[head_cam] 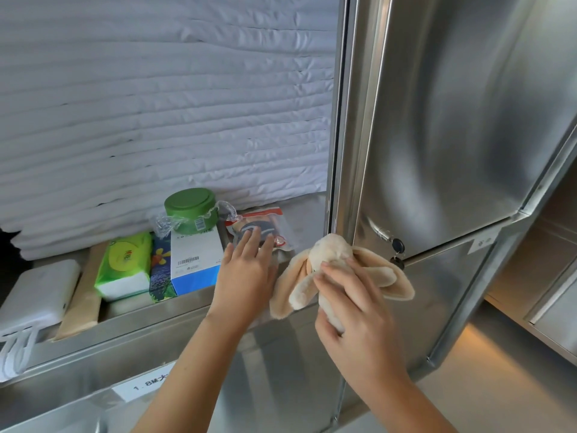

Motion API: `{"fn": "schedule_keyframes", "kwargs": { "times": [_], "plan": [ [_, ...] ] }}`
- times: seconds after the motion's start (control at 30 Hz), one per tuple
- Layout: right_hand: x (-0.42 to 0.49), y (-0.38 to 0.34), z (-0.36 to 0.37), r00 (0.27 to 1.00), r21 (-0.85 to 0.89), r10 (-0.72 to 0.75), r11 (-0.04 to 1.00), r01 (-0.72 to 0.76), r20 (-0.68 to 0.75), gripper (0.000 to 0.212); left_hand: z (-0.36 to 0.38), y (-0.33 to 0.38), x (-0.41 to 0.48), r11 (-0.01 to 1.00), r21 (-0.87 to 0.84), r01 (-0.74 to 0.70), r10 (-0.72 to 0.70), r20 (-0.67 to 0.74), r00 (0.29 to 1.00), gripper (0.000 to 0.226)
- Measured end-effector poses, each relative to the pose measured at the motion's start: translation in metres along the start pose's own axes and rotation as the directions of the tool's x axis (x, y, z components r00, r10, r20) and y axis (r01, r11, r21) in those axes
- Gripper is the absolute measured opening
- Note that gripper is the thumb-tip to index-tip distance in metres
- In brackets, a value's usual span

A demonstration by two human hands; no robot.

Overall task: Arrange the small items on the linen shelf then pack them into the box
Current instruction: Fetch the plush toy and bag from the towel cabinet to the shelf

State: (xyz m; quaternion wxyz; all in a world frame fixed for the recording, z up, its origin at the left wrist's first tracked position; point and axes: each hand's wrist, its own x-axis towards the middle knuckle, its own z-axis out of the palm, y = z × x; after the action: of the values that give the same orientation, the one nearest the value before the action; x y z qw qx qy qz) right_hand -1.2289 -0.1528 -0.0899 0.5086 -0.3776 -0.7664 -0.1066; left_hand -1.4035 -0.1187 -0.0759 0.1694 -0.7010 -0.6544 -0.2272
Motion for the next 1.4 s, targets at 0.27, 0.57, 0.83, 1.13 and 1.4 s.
{"fn": "schedule_keyframes", "kwargs": {
  "times": [0.27,0.57,0.83,1.13,1.4],
  "plan": [
    [0.011,-0.03,0.027,0.997,0.091,-0.016,0.996,0.009,0.074,0.041,-0.037,-0.031,-0.031,0.997,0.077,0.006,0.0,-0.085,0.996,0.05],
    [0.045,-0.048,0.065,0.996,0.063,-0.016,0.998,0.011,0.084,0.041,-0.055,-0.052,-0.041,0.999,0.038,0.009,-0.004,-0.115,0.993,0.045],
    [0.079,-0.035,0.101,0.992,0.131,-0.058,0.99,0.044,0.111,0.039,-0.047,-0.057,-0.022,0.999,-0.025,0.046,-0.049,-0.114,0.992,0.055],
    [0.111,-0.011,0.15,0.985,0.183,-0.062,0.983,0.032,0.159,0.05,-0.028,-0.071,0.012,0.998,0.007,0.066,-0.065,-0.116,0.991,0.059],
    [0.114,-0.005,0.178,0.976,0.197,-0.081,0.98,0.041,0.202,0.046,-0.01,-0.079,0.027,0.995,0.039,0.092,-0.089,-0.058,0.994,0.058]
  ]
}}
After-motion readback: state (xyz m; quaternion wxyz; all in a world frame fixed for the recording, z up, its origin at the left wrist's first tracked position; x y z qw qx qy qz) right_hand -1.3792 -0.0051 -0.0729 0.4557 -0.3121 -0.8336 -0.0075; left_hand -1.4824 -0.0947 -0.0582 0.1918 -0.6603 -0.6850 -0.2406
